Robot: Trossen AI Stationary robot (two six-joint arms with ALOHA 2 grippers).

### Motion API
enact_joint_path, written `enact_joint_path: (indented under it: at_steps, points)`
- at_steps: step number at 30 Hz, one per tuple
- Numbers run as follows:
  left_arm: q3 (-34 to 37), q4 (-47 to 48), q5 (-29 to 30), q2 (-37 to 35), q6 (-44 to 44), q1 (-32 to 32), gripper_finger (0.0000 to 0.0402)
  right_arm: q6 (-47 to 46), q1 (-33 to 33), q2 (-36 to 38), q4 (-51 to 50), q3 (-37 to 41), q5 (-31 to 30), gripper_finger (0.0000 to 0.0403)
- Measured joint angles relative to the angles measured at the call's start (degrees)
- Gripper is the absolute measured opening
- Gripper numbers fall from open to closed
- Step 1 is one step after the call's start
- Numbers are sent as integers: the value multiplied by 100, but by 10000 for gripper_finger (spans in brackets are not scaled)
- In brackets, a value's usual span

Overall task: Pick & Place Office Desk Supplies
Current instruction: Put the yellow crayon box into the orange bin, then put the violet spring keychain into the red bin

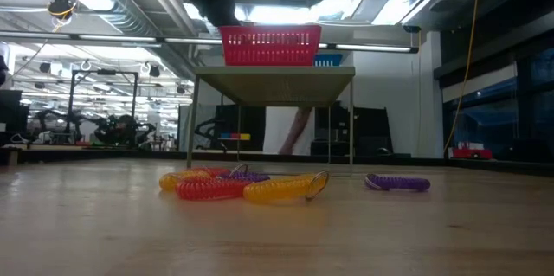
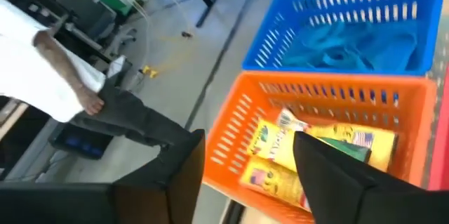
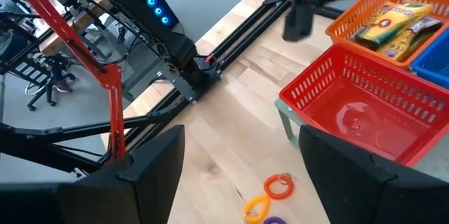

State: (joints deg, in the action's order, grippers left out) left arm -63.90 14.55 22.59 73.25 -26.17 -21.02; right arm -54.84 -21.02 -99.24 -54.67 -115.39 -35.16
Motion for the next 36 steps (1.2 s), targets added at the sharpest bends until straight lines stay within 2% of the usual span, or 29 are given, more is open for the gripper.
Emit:
enact_joint_path:
  at_steps: [3, 5, 7, 10, 14, 17, 20, 23, 31, 36]
  points:
    - [0, 13, 13, -373, 10, 1, 231, 12, -17, -1, -147, 0, -1, 282]
    - [0, 123, -191, -715, 124, 14, 237, -69, -52, -2, -419, 0, 0, 282]
    - [0, 251, -685, -1085, 327, 24, 239, -341, -97, -21, -814, 0, 0, 282]
    - [0, 528, -1816, -1579, 822, 27, 239, -982, -164, -144, -1316, 0, 93, 282]
    - [0, 960, -2884, -1913, 1731, 28, 234, -1982, -158, -437, -1686, 0, 819, 281]
    - [0, 1306, -3736, -1990, 2157, 54, 231, -2324, -144, -819, -1705, 0, 1589, 277]
    - [0, 1509, -4258, -1967, 2408, 238, 230, -2775, -133, -1241, -2094, 0, 2386, 268]
    - [4, 1642, -4362, -1906, 2482, 530, 231, -3098, -217, -1629, -2647, 4, 2857, 252]
    - [4, 1905, -4044, -1910, 2494, 1324, 228, -3462, -560, -2253, -2910, 7, 2964, 221]
    - [4, 1839, -3978, -1906, 2529, 1653, 230, -2569, -337, -2612, -2685, 7, 2872, 223]
